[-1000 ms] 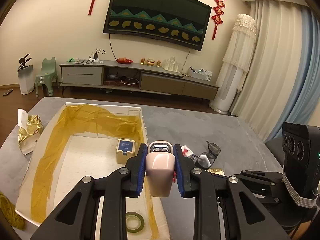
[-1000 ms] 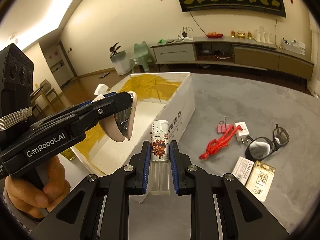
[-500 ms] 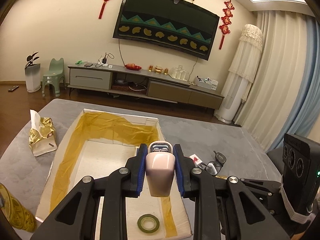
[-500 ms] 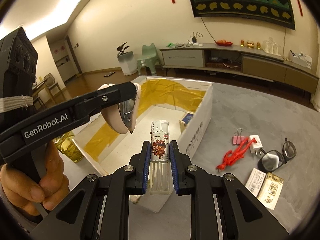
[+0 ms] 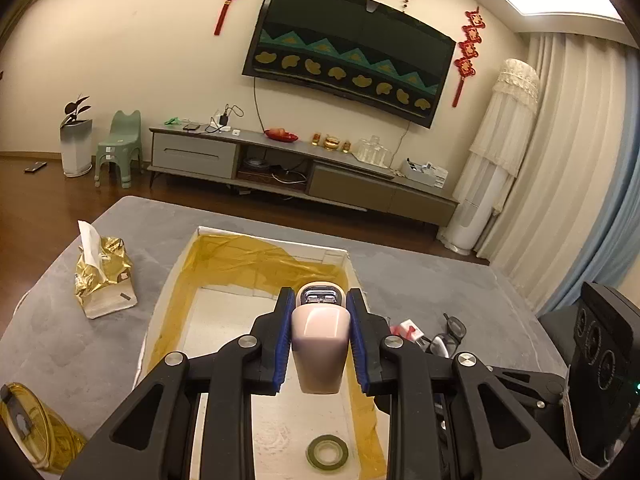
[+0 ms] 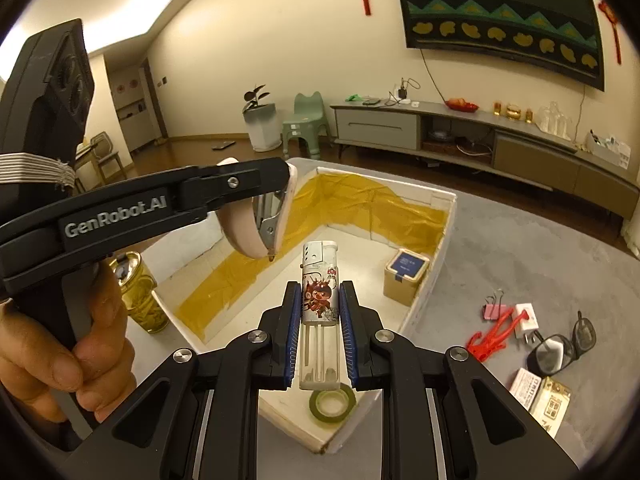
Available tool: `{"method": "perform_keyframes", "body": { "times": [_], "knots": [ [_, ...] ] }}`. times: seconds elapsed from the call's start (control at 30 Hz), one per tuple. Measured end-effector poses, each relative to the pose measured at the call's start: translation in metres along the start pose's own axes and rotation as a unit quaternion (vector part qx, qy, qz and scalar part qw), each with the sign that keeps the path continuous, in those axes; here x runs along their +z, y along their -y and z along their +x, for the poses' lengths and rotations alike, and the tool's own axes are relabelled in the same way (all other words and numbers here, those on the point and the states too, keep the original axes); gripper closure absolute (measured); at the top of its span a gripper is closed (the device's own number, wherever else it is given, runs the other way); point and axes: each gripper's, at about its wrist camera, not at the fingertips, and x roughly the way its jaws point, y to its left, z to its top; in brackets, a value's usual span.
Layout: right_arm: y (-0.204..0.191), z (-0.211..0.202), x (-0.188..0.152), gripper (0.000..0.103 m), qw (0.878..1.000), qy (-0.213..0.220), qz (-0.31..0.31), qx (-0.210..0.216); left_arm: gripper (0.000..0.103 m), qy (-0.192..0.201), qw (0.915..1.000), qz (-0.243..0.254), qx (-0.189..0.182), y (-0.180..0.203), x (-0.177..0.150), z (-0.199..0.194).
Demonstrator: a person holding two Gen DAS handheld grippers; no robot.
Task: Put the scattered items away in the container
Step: 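Carry the pink stapler and lighter over the yellow-lined box with both grippers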
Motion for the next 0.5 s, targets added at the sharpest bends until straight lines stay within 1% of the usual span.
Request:
{"method": "perform_keyframes", "body": {
  "times": [0.33, 0.5],
  "knots": [
    [-0.017, 0.017, 0.024, 0.083, 1.000, -0.004, -0.029, -0.006, 0.076, -0.015, 0.9991, -0.037, 0.013, -0.031, 0.017, 0.025],
    [-0.024, 0.031, 0.046, 0.083, 0.999, -0.008, -0.047, -0.011, 0.076, -0.028, 0.9979, -0.051, 0.029, -0.046, 0.025, 0.047]
  ]
}}
